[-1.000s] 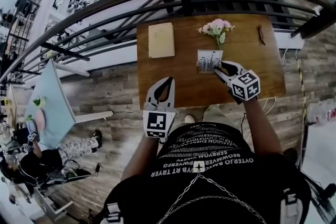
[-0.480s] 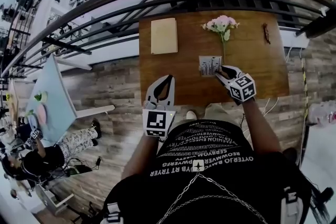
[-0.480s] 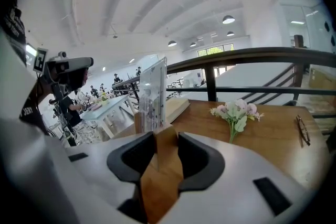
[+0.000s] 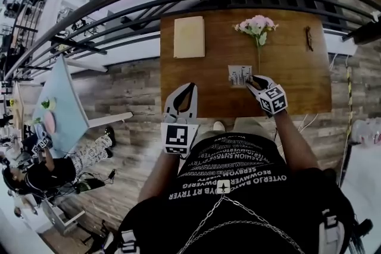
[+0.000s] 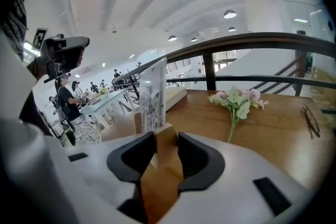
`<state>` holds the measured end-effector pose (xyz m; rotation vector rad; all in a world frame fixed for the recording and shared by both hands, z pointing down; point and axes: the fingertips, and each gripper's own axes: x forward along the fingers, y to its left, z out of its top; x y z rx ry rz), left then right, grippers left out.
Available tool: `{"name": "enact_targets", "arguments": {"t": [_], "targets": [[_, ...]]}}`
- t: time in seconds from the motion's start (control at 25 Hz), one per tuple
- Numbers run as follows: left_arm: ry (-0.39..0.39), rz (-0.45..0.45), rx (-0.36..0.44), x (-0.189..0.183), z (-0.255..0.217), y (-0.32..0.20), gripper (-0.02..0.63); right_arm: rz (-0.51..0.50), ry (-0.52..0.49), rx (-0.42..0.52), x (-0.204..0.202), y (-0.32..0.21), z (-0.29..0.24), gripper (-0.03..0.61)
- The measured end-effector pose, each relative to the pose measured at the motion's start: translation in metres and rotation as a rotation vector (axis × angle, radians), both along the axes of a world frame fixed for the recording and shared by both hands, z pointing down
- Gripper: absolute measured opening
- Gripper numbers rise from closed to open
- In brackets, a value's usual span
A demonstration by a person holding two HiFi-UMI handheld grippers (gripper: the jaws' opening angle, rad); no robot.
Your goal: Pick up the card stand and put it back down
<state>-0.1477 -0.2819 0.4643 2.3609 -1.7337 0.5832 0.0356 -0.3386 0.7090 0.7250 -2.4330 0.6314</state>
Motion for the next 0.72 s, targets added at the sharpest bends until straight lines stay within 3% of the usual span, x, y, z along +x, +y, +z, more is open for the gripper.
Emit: {"name": "enact_targets", "arguments": {"t": [0.72], "targets": [[-0.025,-0.031,-0.063,0.015,0.013,-0.004,0.028,-0.073,0.093,-0.026,0.017,-0.005,0.073,0.150]]}}
